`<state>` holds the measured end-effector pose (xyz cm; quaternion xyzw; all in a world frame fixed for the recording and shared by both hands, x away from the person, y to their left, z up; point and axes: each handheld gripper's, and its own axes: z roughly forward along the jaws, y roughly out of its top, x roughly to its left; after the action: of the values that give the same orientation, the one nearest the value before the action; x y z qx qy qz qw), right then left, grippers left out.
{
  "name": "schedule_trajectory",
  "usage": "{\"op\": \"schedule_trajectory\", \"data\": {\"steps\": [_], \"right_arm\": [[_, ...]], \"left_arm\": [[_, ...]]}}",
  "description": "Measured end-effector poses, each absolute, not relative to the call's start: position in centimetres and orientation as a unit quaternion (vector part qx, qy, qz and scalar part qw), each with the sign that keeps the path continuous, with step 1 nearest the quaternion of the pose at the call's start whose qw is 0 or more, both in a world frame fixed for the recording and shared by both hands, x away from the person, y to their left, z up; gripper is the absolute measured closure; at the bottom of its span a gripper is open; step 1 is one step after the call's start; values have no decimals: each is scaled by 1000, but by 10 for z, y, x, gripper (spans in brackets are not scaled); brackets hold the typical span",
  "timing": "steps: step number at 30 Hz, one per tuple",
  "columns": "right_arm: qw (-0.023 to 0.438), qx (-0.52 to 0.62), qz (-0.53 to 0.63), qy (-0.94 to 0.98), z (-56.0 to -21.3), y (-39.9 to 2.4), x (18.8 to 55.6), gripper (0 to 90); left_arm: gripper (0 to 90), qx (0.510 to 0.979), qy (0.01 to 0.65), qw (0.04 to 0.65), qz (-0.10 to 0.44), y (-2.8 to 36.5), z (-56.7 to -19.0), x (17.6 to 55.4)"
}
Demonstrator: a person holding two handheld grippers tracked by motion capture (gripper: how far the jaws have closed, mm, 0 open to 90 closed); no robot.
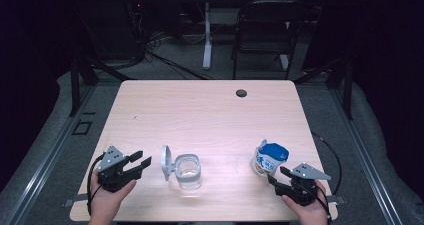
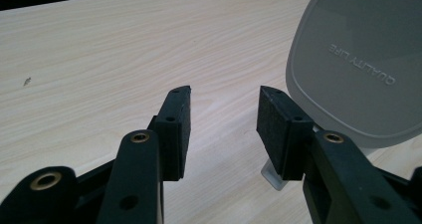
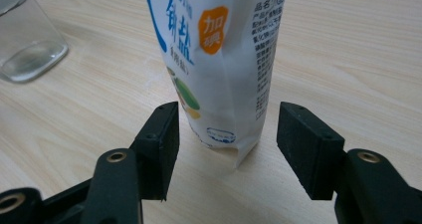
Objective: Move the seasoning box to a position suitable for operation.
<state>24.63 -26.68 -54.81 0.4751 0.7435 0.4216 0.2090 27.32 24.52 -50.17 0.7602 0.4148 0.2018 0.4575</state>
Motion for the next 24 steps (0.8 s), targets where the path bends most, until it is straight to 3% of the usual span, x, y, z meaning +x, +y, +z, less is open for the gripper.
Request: {"op": "schedule_trajectory", "data": {"steps": [7, 24], "right_arm": [[183, 487, 425, 741, -544, -265, 254, 449], [159, 489, 425, 745, -559, -262, 268, 332]], "left_arm": [[574, 760, 414, 458, 203, 246, -502, 273], [573, 763, 414, 453, 202, 245, -503, 274]]}}
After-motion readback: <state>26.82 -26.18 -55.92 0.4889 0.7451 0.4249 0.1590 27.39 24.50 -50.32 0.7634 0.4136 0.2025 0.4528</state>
